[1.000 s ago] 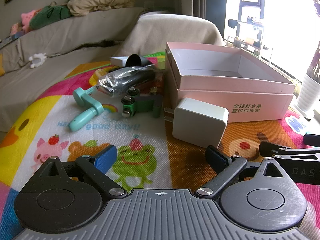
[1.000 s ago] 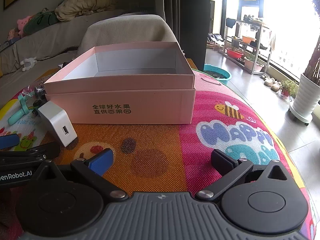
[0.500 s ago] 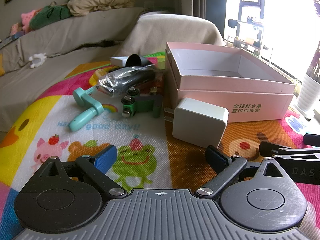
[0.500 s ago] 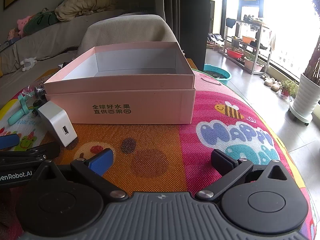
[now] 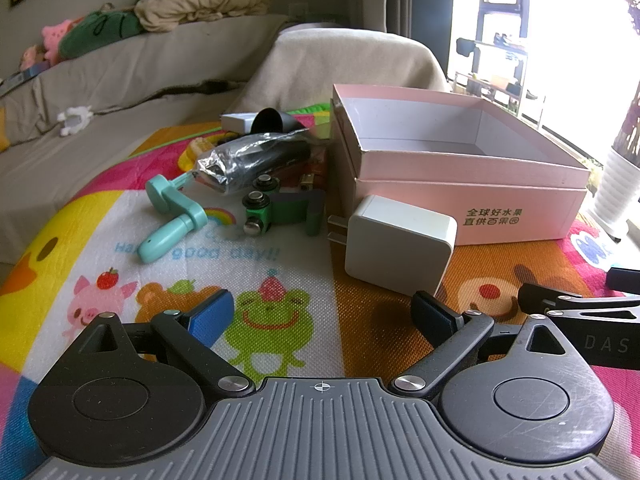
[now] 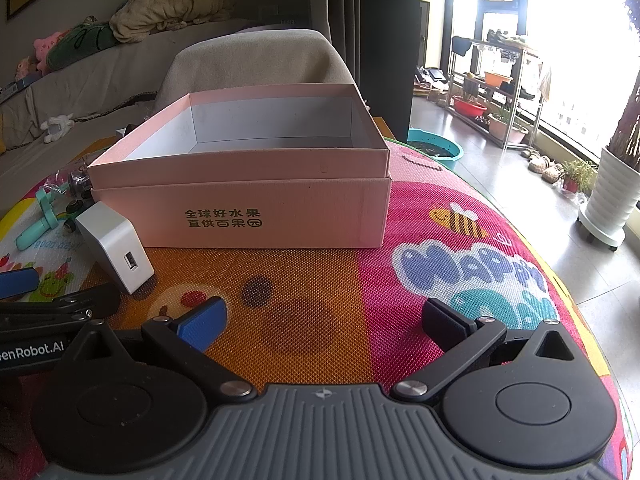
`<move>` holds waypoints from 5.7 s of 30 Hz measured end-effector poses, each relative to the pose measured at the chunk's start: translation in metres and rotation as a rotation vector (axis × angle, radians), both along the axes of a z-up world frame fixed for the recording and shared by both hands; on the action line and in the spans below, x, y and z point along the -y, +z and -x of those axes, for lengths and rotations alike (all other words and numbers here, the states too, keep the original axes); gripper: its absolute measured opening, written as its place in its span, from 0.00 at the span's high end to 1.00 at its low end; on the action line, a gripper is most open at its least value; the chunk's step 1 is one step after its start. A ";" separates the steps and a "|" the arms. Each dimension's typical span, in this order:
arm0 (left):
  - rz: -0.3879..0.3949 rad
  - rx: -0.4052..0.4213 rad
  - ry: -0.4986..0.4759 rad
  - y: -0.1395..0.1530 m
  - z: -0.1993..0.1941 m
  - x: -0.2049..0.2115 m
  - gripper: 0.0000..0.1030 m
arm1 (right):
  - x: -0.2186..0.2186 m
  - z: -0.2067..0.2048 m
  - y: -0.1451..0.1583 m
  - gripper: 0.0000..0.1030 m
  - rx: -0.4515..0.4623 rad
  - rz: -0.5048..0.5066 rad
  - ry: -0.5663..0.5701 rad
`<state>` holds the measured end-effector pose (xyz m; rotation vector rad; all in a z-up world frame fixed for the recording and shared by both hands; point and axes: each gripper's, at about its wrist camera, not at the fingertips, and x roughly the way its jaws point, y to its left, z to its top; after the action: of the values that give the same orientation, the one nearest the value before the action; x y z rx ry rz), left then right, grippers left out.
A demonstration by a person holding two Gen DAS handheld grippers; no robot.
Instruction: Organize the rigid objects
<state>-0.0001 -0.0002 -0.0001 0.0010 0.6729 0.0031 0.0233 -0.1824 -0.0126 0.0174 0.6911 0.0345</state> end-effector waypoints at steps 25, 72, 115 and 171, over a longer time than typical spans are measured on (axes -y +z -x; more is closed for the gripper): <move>-0.003 -0.001 0.000 0.001 0.001 0.000 0.04 | 0.001 -0.002 0.001 0.00 -0.002 -0.007 0.001; 0.265 -0.069 0.004 0.016 -0.078 -0.141 0.67 | -0.002 0.004 0.007 0.00 -0.073 0.008 0.142; 0.268 0.036 -0.334 0.053 0.031 -0.049 0.67 | -0.016 0.070 0.032 0.88 -0.035 0.092 0.319; 0.074 -0.095 -0.117 0.022 -0.015 0.030 0.49 | 0.058 0.049 0.012 0.20 -0.001 -0.159 0.132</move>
<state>0.0145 -0.0305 0.0217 -0.0306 0.7664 -0.1353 -0.0261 -0.2408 -0.0002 0.1244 0.6886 0.2163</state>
